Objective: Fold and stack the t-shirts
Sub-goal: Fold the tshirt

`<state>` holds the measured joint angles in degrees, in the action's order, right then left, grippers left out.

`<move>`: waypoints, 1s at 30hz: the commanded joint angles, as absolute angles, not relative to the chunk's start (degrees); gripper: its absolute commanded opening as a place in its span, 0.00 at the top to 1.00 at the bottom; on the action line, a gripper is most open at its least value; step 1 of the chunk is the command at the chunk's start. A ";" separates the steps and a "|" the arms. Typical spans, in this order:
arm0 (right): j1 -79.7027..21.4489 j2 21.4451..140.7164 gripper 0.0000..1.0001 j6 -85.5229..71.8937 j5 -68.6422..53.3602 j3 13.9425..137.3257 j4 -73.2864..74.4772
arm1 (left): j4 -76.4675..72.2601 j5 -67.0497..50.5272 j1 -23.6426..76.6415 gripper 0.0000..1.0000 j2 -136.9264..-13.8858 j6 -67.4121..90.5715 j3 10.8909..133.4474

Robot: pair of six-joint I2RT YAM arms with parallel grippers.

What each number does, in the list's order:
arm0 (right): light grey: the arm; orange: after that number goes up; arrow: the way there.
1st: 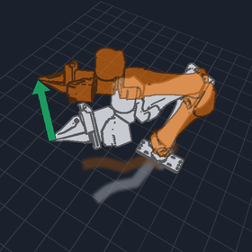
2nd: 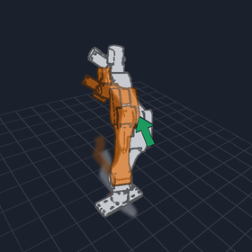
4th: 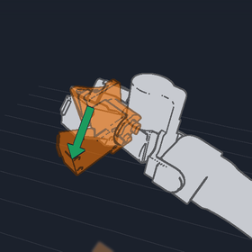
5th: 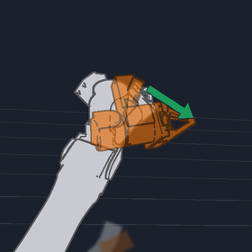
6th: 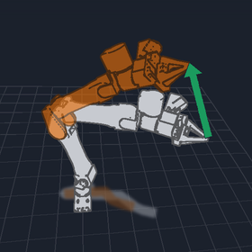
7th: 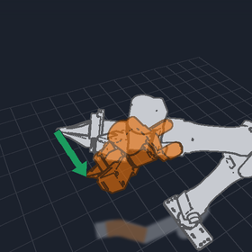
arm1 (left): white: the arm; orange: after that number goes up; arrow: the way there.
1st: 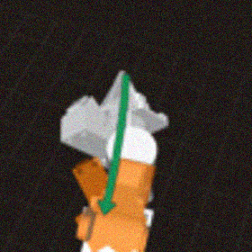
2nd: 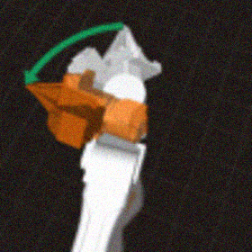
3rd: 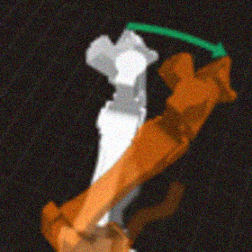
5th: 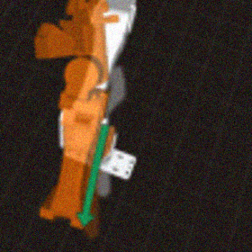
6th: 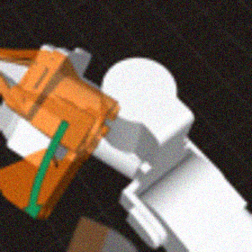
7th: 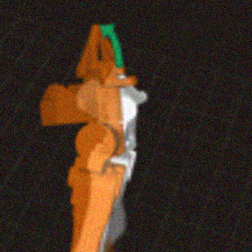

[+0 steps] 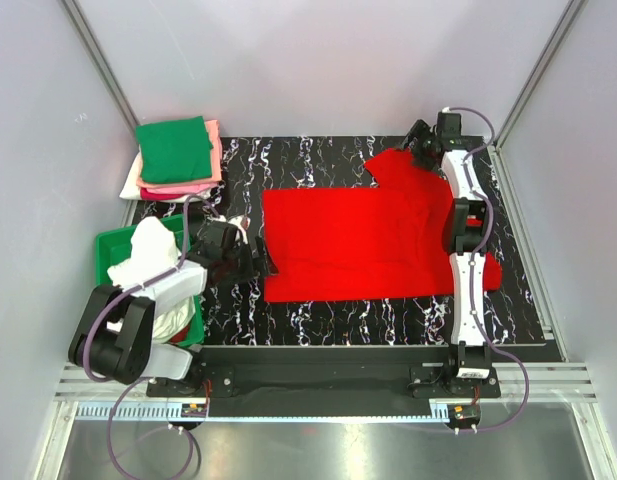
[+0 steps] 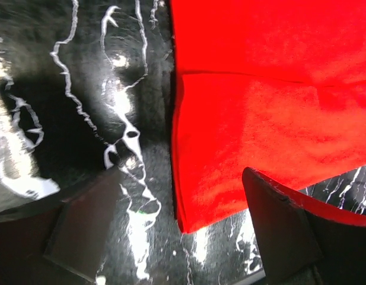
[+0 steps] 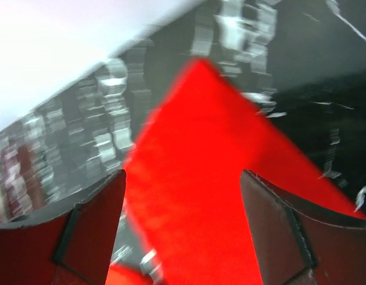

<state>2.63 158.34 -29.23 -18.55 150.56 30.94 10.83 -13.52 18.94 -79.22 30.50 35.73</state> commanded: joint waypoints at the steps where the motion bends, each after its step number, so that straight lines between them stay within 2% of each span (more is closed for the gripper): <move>1: 2.72 161.70 0.14 -32.51 -12.31 151.95 23.56 | -3.06 -16.69 20.13 0.10 -77.08 33.39 29.72; 5: 2.90 167.25 0.13 -33.83 -10.37 159.69 22.94 | -5.80 -16.96 20.39 0.10 -74.89 33.57 26.99; 13: 3.08 167.69 0.14 -36.12 -8.61 159.08 23.37 | -7.82 -18.72 20.65 0.10 -78.84 33.75 27.77; 18: 0.36 167.44 0.21 -35.08 -13.53 158.21 30.13 | -8.35 -18.81 20.74 0.11 -79.63 33.84 27.95; 22: -2.63 164.89 0.32 -33.31 -12.93 154.17 33.57 | -8.26 -19.07 20.74 0.11 -79.72 33.84 28.04; 23: -2.90 164.62 0.38 -33.31 -12.57 153.38 33.84 | -8.17 -18.81 20.74 0.11 -79.63 33.84 28.04; 25: -2.73 165.41 0.41 -33.31 -12.13 154.15 36.38 | -8.17 -19.07 20.74 0.11 -79.45 33.75 27.95; 26: -2.72 165.93 0.48 -33.31 -11.87 155.12 37.60 | -8.09 -19.07 20.74 0.11 -79.71 33.75 27.95; 29: -2.72 165.33 0.57 -32.78 -9.59 154.35 39.55 | -7.91 -19.07 20.74 0.11 -79.98 33.66 28.21; 30: -2.64 164.45 0.65 -32.70 -8.45 153.73 39.12 | -7.74 -18.99 20.66 0.11 -79.98 33.66 28.39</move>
